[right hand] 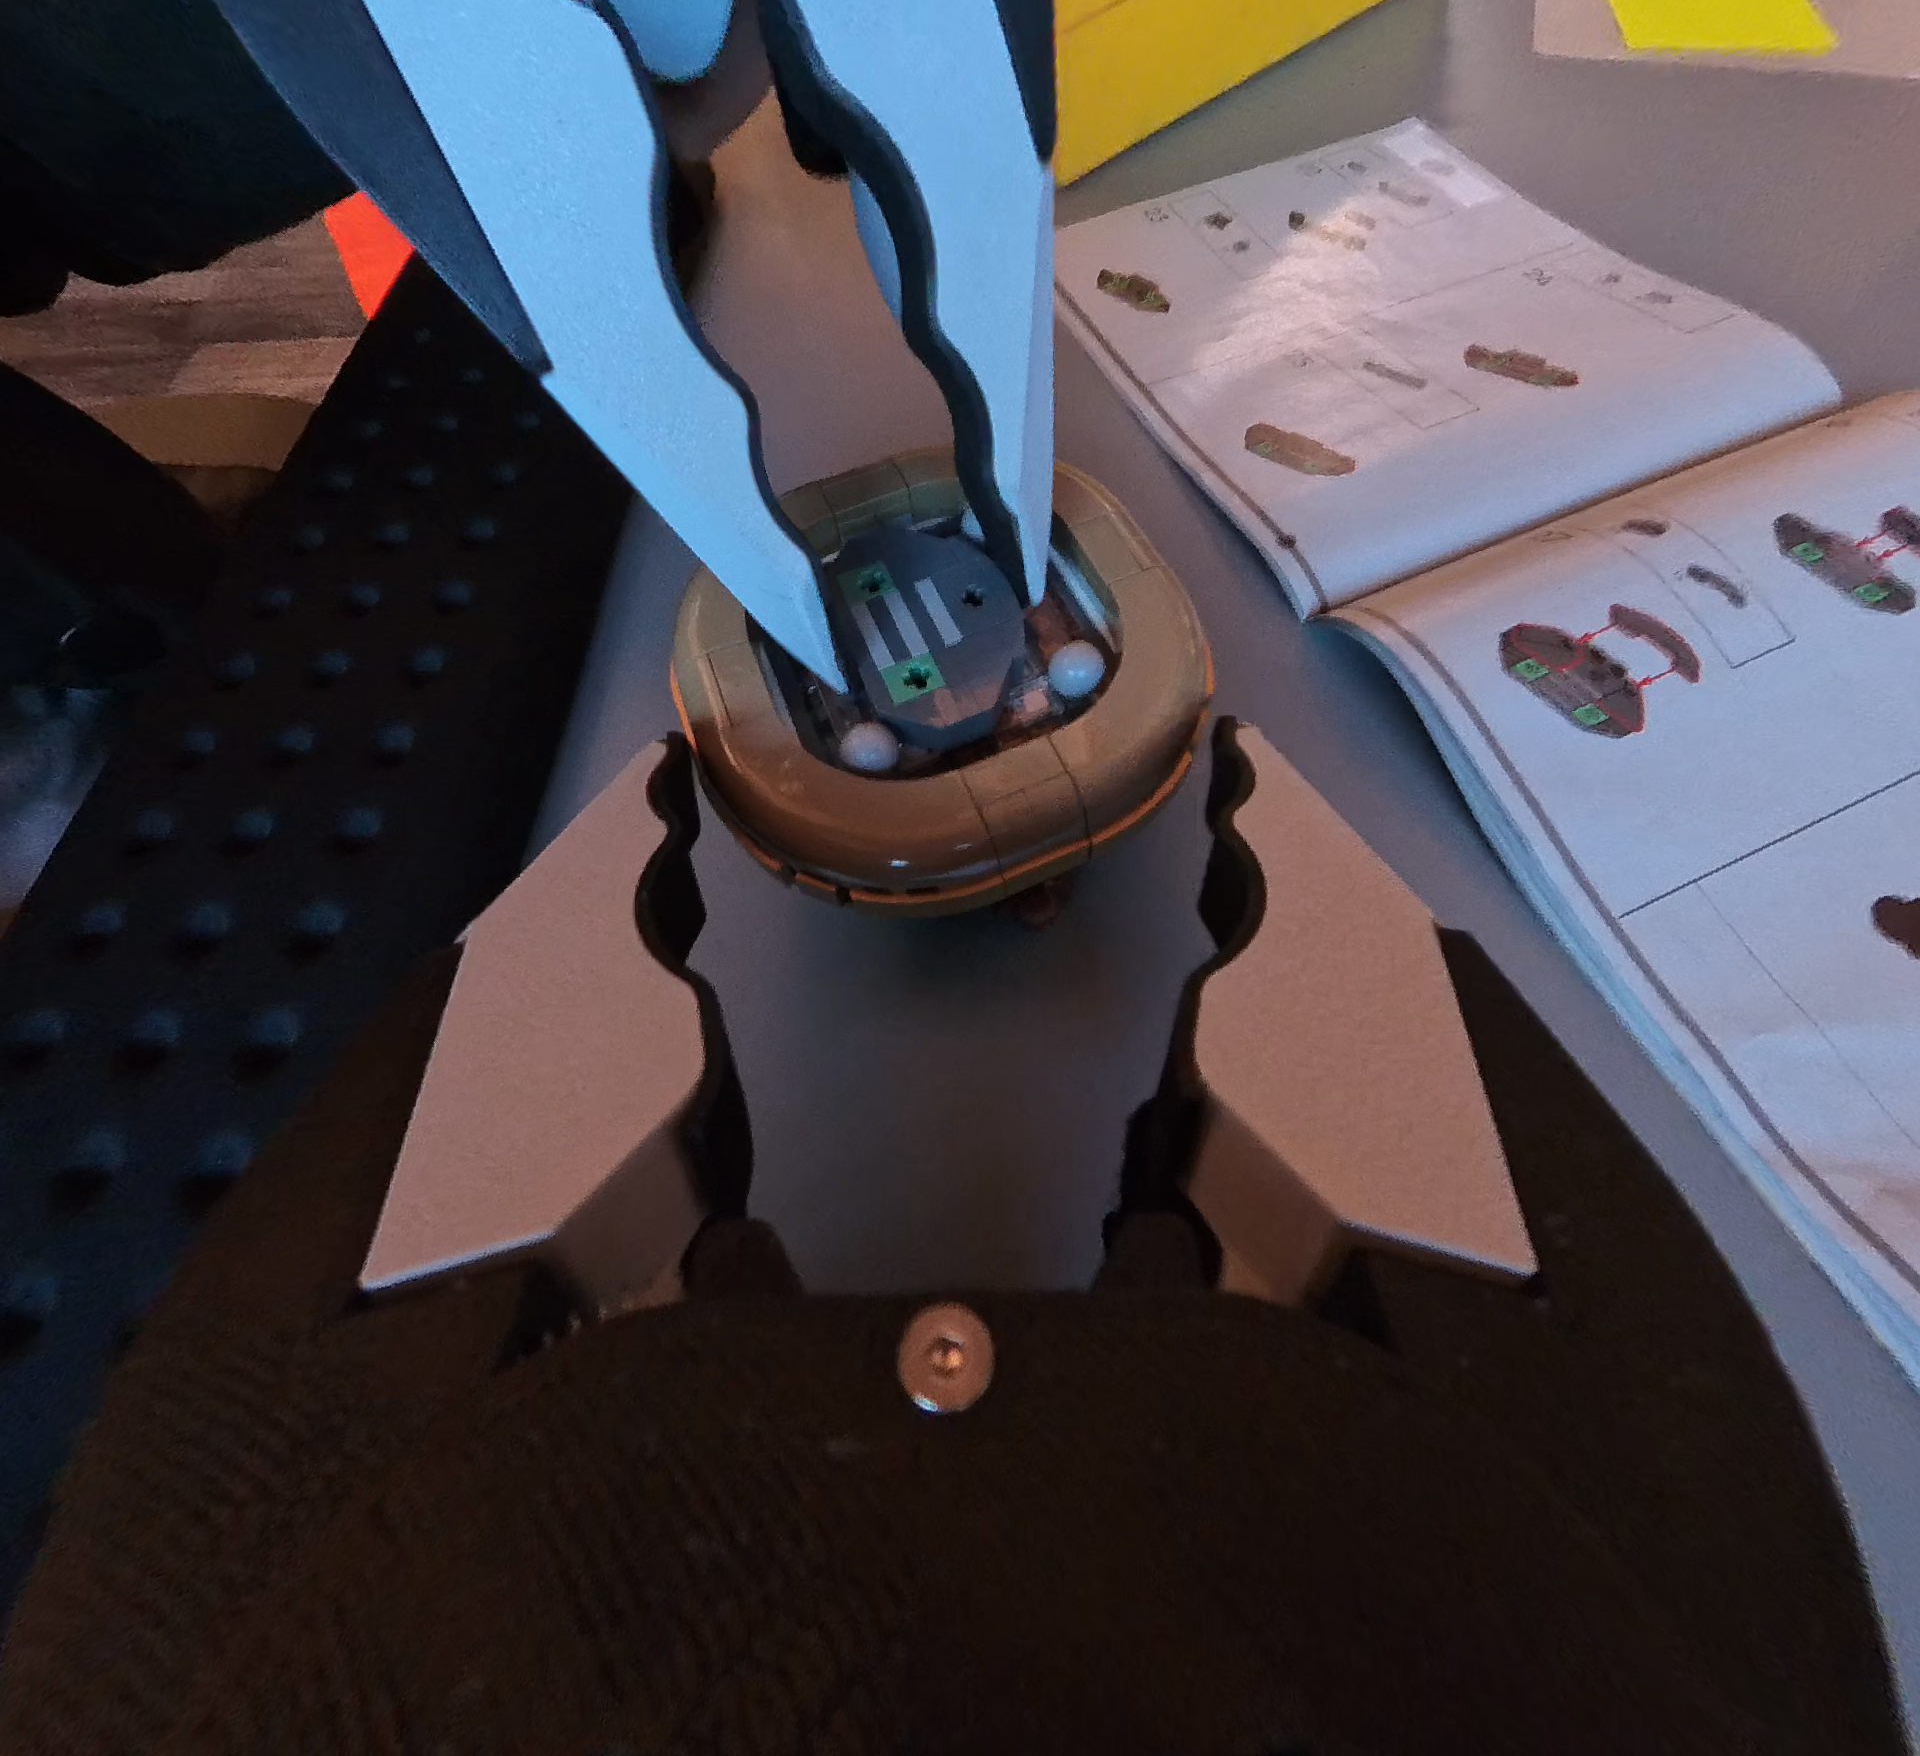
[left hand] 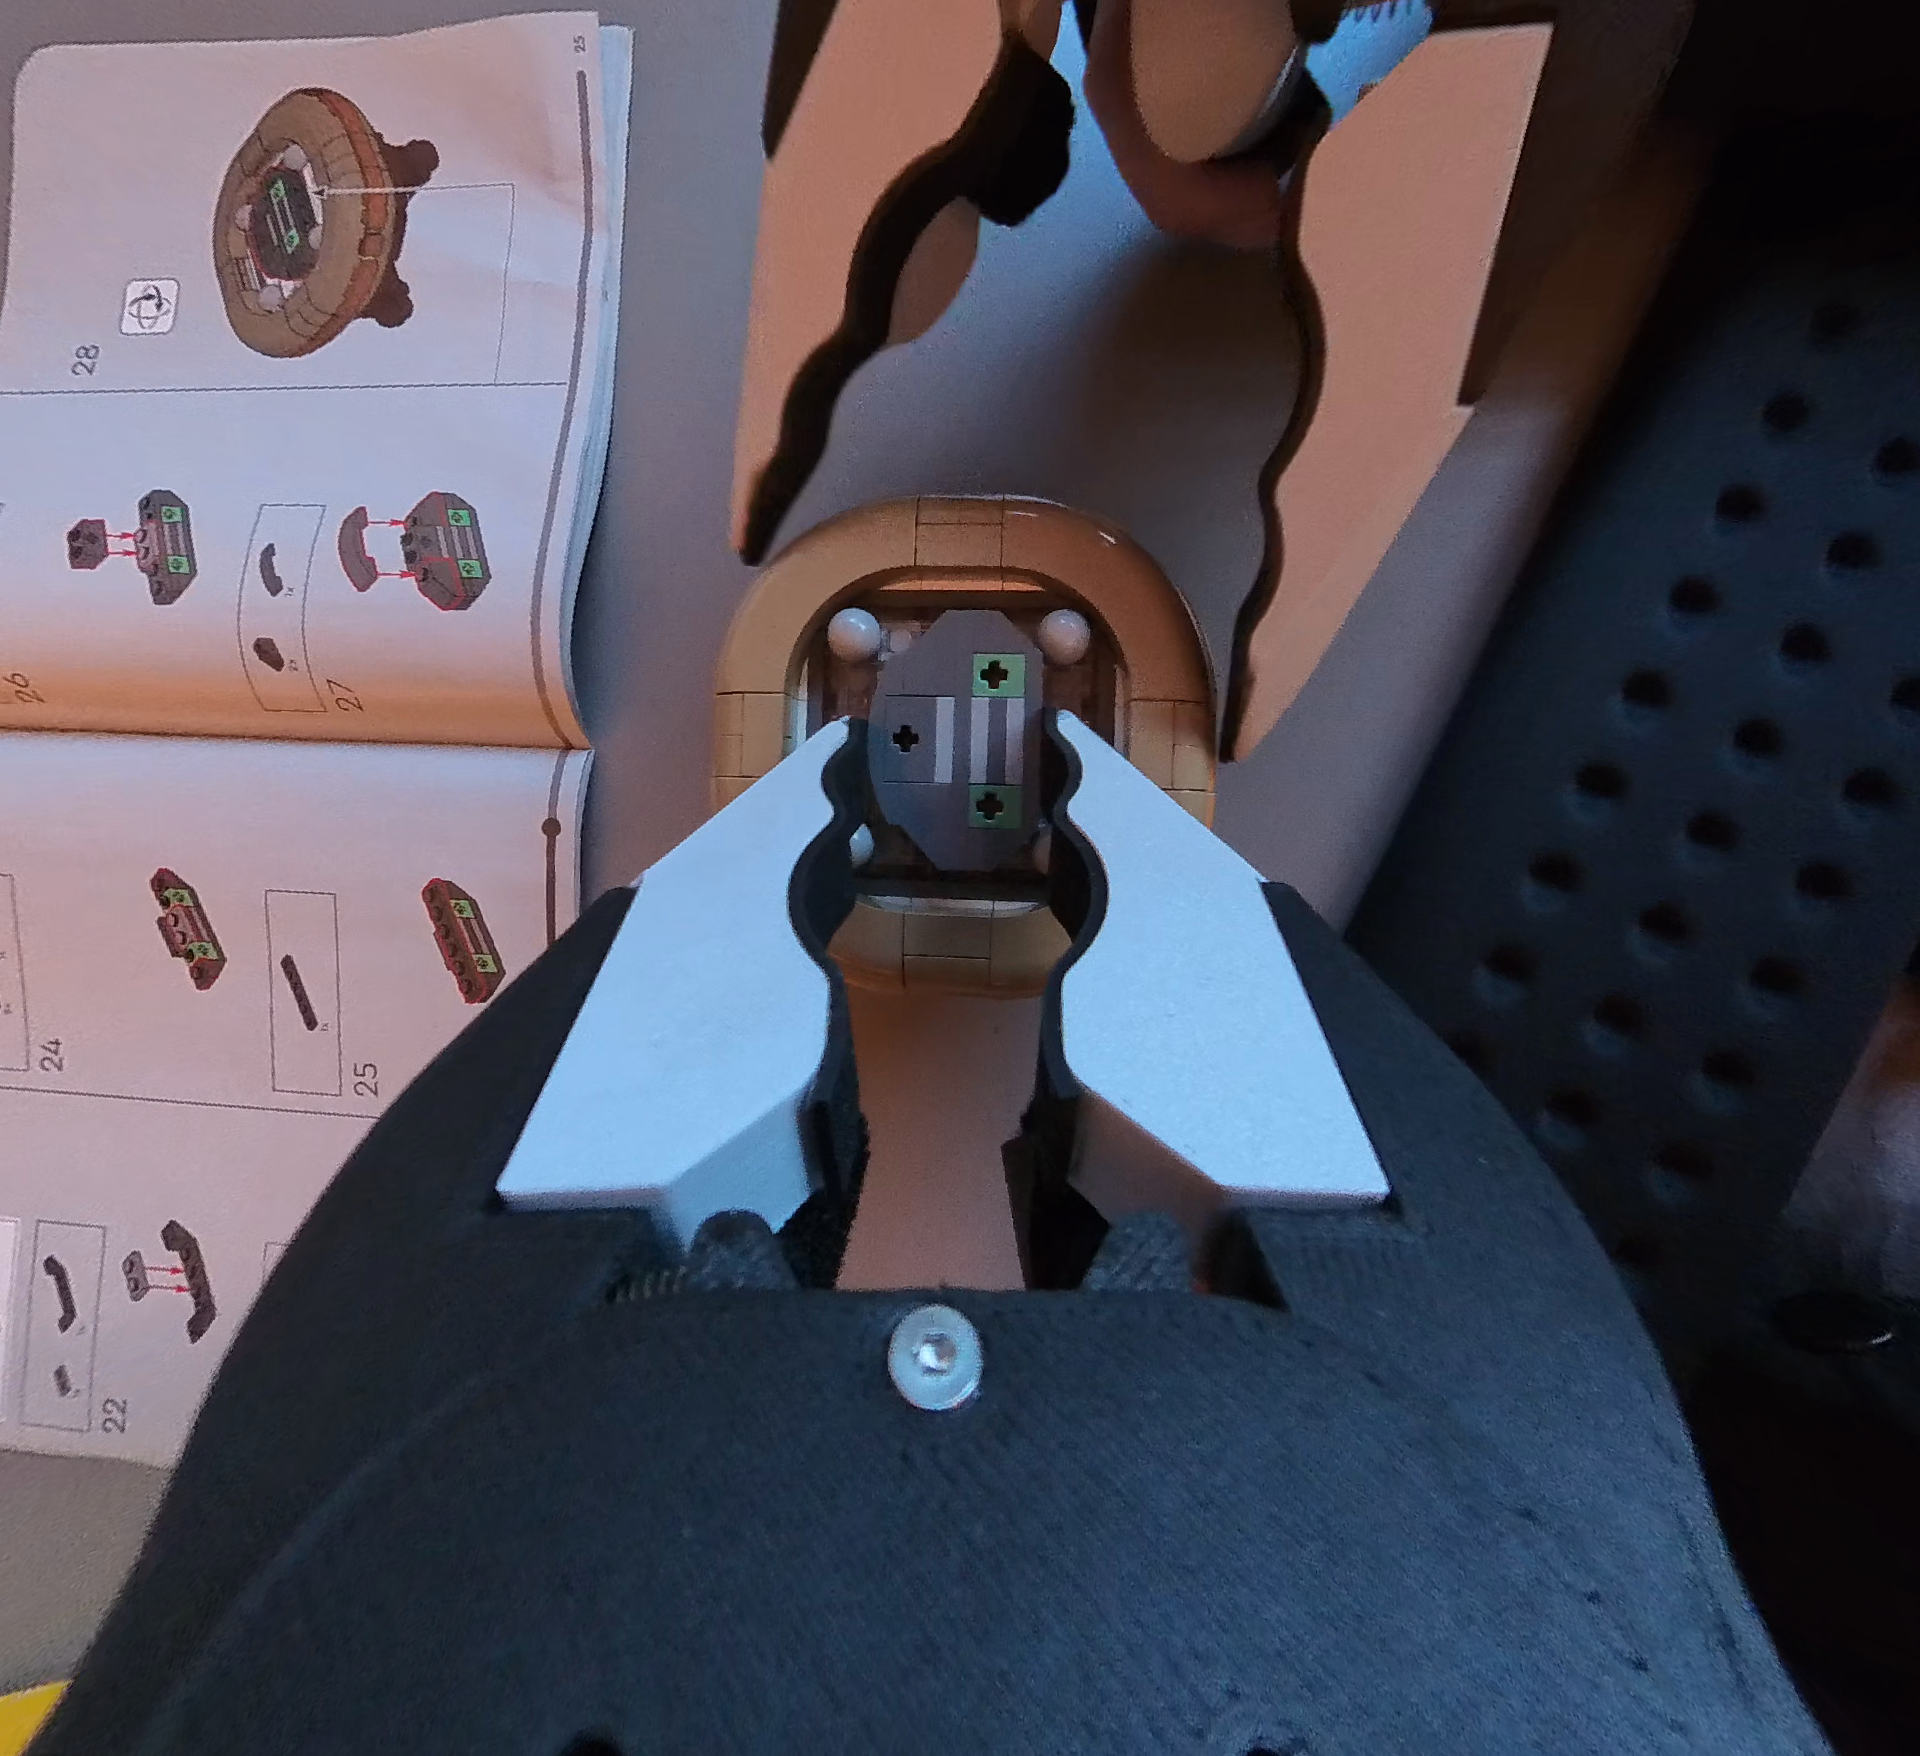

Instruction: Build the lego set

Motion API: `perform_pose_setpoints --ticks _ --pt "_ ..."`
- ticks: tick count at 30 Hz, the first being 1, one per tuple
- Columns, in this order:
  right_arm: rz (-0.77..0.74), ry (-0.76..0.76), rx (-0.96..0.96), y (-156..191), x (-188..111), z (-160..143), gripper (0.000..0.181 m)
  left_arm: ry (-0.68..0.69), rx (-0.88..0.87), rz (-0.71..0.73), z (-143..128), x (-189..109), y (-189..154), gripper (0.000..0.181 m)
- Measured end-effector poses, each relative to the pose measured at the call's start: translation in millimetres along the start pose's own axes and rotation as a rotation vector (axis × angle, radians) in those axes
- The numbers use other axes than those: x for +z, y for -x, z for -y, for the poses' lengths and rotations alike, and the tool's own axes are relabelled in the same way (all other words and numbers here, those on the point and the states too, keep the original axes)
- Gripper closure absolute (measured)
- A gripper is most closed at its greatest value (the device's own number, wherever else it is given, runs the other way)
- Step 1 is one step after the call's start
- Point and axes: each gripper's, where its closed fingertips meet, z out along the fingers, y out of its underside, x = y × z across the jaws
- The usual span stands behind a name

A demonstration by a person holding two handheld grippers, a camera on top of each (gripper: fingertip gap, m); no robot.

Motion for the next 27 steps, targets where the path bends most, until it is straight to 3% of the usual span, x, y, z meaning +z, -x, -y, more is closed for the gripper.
perform_pose_setpoints --ticks 1,4,7,13,17,27 --pt "-0.009 -0.035 -0.016 -0.4 -1.5 6.4 0.080 -0.004 -0.003 -0.006 -0.1 0.1 -0.1 0.149" --pt "0.015 -0.154 -0.029 4.6 -7.0 26.2 0.088 -0.012 -0.018 -0.027 -0.2 0.7 -0.5 0.149" --pt "0.027 -0.133 -0.064 7.4 -4.9 21.2 0.104 -0.011 -0.034 -0.045 -0.5 1.1 -0.7 0.149" --pt "0.050 -0.158 -0.053 11.6 8.0 23.4 0.100 -0.001 -0.026 -0.037 -0.2 1.3 -1.2 0.149" --pt "0.006 -0.173 -0.032 4.1 8.2 24.1 0.112 0.006 -0.024 -0.027 0.0 1.5 -1.9 0.150" --pt "-0.002 -0.160 -0.047 6.0 7.4 21.7 0.115 0.032 -0.036 -0.015 -1.3 1.2 -1.8 0.150"
